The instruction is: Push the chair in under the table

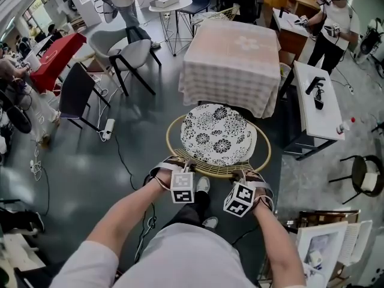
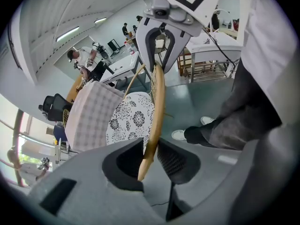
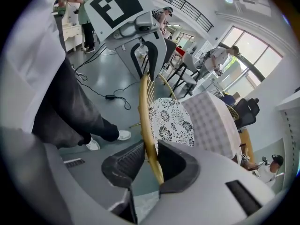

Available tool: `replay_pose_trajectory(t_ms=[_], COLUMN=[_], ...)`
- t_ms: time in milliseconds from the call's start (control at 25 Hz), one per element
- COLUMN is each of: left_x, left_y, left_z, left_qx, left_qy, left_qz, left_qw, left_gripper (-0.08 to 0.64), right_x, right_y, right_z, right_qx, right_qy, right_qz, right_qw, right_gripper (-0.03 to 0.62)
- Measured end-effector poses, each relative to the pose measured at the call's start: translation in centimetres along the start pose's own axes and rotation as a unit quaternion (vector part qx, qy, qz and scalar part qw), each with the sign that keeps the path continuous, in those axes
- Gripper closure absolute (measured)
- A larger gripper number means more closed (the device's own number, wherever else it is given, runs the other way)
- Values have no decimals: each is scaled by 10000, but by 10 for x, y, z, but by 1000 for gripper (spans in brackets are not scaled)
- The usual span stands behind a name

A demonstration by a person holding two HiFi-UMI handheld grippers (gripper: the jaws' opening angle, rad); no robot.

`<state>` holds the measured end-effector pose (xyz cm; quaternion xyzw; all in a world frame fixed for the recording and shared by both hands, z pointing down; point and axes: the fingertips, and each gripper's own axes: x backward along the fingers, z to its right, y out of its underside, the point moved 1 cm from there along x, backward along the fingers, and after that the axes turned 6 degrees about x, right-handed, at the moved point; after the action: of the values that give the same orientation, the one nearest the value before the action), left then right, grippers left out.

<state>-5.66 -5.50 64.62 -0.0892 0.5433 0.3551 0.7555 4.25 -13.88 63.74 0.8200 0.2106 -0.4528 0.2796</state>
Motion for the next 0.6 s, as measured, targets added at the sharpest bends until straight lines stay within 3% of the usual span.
replay_pose_trajectory(t_ms=[600], left_x=[-33], left_y=[-4], left_z=[-78], left_qx=[-38], left_qy=[-60], left_qz=[-49], left_qw=[10000], left_gripper=[463], right_x=[-33], right_y=[7], right_z=[76], right_qx=[-238], right_qy=[50], right_qz=[-42], right_qw=[9997], right_gripper=[514])
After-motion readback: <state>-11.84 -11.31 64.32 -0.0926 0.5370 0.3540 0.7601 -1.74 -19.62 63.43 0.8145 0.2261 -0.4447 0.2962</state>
